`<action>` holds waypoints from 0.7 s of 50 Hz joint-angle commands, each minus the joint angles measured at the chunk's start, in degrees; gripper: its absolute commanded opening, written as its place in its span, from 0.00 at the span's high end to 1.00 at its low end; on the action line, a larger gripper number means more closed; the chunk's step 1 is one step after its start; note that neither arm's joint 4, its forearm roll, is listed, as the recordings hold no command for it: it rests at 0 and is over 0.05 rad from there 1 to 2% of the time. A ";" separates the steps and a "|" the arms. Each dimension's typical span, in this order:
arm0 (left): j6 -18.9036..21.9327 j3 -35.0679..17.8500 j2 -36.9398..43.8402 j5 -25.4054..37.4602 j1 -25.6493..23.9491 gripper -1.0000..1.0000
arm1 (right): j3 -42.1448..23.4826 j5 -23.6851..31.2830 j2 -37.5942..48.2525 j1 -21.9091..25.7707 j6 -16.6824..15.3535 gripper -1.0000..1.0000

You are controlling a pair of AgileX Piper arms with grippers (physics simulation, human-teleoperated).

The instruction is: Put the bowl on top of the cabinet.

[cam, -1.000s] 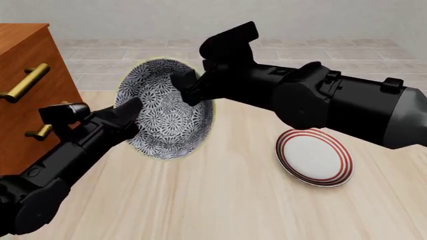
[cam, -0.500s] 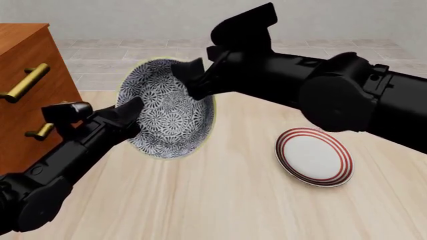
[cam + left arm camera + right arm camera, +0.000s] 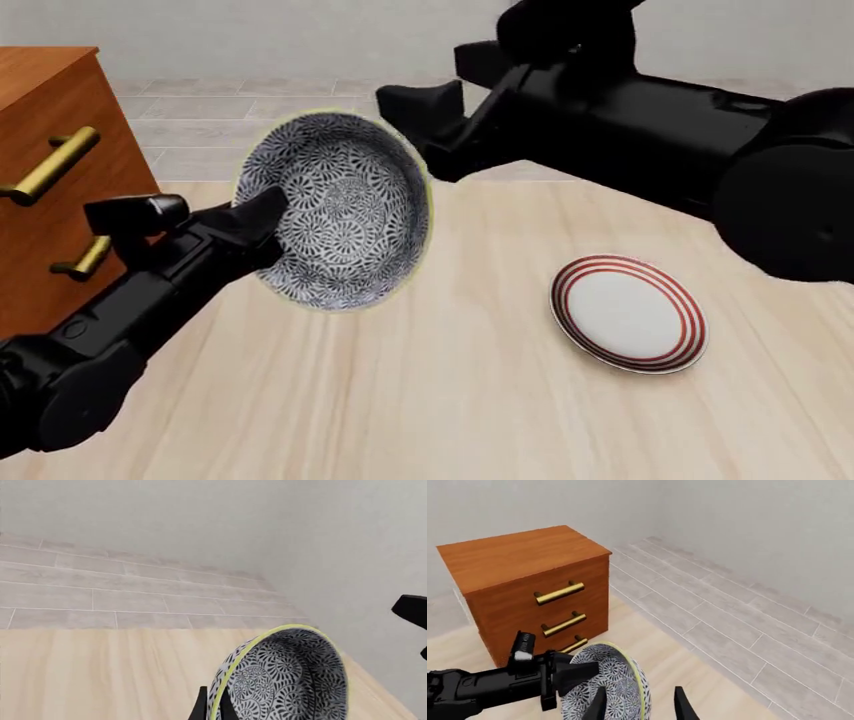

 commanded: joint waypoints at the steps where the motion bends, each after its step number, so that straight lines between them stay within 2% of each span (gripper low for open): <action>1: 1.00 -0.98 0.15 0.49 0.07 1.00 | 3.54 -2.61 -6.22 -0.94 -3.86 0.00; 5: 1.21 -1.36 0.22 0.80 0.11 1.00 | 7.06 -6.54 -10.62 -0.62 -3.72 0.00; 6: 1.49 -1.52 0.16 1.03 -0.01 1.00 | 8.41 -8.23 -12.47 -1.95 -4.55 0.00; 8: 1.67 -1.70 0.07 1.36 -0.10 1.00 | 8.97 -8.82 -13.89 -1.93 -1.88 0.00; 14: 2.62 -2.54 -0.27 2.59 -0.38 1.00 | 12.62 -12.54 -18.98 -0.36 -1.40 0.00; 20: 3.85 -3.49 -0.84 4.18 -1.14 1.00 | 17.06 -16.96 -24.92 -0.97 1.44 0.00; 26: 5.57 -5.77 -1.78 8.33 -3.09 1.00 | 22.16 -21.41 -32.14 -0.32 3.34 0.00; 30: 6.53 -7.45 -2.30 11.16 -3.64 1.00 | 26.53 -25.28 -35.59 -1.45 6.03 0.00; 33: 6.51 -8.18 -2.61 12.55 -3.79 1.00 | 28.61 -26.97 -36.00 -1.27 5.26 0.00; 35: 6.98 -9.30 -2.56 14.62 -4.01 1.00 | 31.23 -29.48 -37.24 -1.23 6.33 0.00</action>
